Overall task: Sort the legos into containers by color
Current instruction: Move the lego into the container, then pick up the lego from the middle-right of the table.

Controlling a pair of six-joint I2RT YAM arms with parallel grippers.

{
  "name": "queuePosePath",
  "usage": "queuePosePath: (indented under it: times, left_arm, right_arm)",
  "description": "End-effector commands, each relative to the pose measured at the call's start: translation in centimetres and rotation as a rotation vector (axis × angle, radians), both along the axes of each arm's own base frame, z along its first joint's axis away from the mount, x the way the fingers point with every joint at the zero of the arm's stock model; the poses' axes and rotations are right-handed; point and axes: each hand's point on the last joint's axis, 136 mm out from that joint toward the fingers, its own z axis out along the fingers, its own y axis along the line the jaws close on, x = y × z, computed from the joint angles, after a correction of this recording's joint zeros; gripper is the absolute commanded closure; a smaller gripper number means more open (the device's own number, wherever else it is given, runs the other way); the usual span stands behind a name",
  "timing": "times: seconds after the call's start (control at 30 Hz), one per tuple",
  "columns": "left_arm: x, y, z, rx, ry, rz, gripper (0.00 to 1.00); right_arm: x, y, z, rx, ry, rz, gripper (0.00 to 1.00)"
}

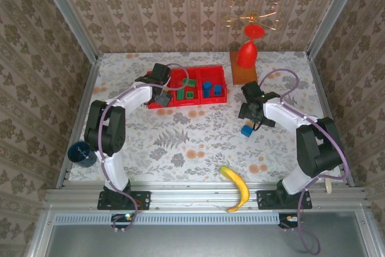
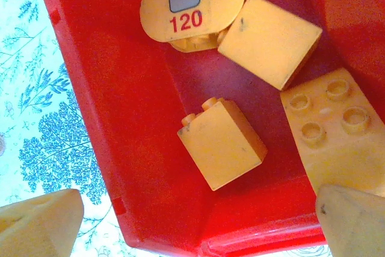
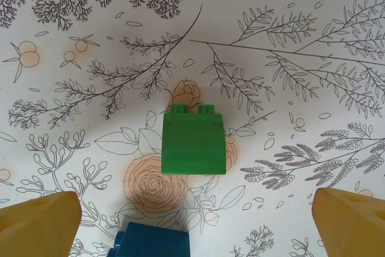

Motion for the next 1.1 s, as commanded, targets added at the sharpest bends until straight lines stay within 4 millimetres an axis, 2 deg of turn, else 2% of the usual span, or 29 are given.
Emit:
queuePosePath:
  times: [0.0, 0.13, 0.27, 0.4, 0.73, 1.07]
  left_arm:
    - [0.9, 0.4, -0.1, 0.009, -0.012, 0.025, 0.0]
    - [1.1, 0.4, -0.2, 0.008, -0.014, 0.034, 0.0]
    - [1.0, 0.4, 0.6, -0.006, -0.033, 0.045, 0.0]
    - [0.5, 0.7, 2.2, -0.013, -0.059, 0.065, 0.0]
    - [-1.9, 1.8, 7.6, -0.09, -0.172, 0.128, 0.0]
    - [-5.0, 3.4, 10.2, -0.251, -0.295, 0.204, 0.0]
  right_arm:
    - [-0.3, -0.7, 0.9, -0.021, -0.016, -0.013, 0.0]
    - [-0.3, -0.7, 1.0, -0.021, -0.018, -0.012, 0.0]
    - [-0.4, -0.7, 0.8, -0.025, -0.013, -0.011, 0.0]
    - [-0.7, -0.8, 0.4, -0.025, -0.006, -0.014, 0.0]
    - [-0.5, -0.7, -0.7, -0.025, 0.01, -0.008, 0.02]
    - [0.5, -0.9, -2.1, 0.016, 0.025, -0.03, 0.14]
